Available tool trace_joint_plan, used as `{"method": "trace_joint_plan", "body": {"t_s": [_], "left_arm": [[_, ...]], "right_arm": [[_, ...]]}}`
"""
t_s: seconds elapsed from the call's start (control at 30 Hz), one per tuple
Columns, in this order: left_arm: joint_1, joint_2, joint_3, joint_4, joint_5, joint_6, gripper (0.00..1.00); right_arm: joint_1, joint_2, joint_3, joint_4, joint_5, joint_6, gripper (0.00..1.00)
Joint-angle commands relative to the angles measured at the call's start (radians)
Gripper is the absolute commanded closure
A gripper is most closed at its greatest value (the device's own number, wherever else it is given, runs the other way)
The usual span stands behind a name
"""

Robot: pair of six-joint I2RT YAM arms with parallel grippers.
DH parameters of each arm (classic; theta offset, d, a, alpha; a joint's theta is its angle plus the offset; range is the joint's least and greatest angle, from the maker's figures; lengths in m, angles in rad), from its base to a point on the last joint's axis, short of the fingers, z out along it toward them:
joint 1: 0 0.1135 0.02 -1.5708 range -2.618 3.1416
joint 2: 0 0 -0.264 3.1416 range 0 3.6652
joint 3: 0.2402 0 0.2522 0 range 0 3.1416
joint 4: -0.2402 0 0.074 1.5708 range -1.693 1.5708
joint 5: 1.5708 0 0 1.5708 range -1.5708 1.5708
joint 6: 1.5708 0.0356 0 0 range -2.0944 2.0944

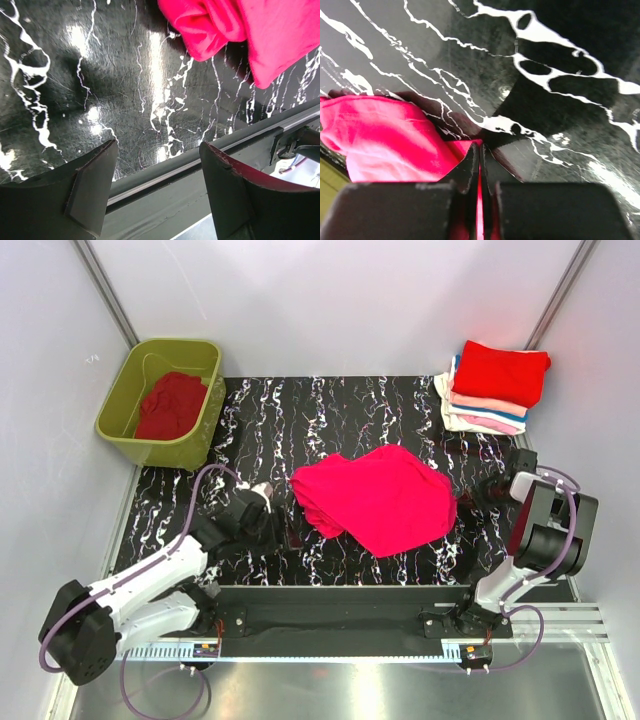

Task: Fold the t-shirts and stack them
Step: Flatten the tshirt out

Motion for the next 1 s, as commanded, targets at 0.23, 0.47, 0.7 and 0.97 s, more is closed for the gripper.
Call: {"method": "trace_joint_plan", "body": {"t_s": [0.23, 0.47, 0.7, 0.97], "left_arm": [[-0.046, 0.136, -0.051, 0.243, 0.014, -0.076, 0.18], [-0.080, 0.360, 0.036, 0.374, -0.019, -0.088, 0.25], [-0.112, 0.541, 0.133, 0.425, -0.071, -0.095, 0.25], [-0.115, 0.671, 0.225, 0.380, -0.147, -0.098, 0.93]], "right_arm": [[0.026, -0.119, -0.045, -0.053, 0.063, -0.051, 1.00], [0.046, -0.229, -0.034, -0.136, 0.040, -0.057, 1.00], [0.054, -0.283, -0.060, -0.156, 0.035, -0.075, 1.00], [0.054, -0.295, -0.054, -0.170, 0.033, -0.092, 1.00]]}}
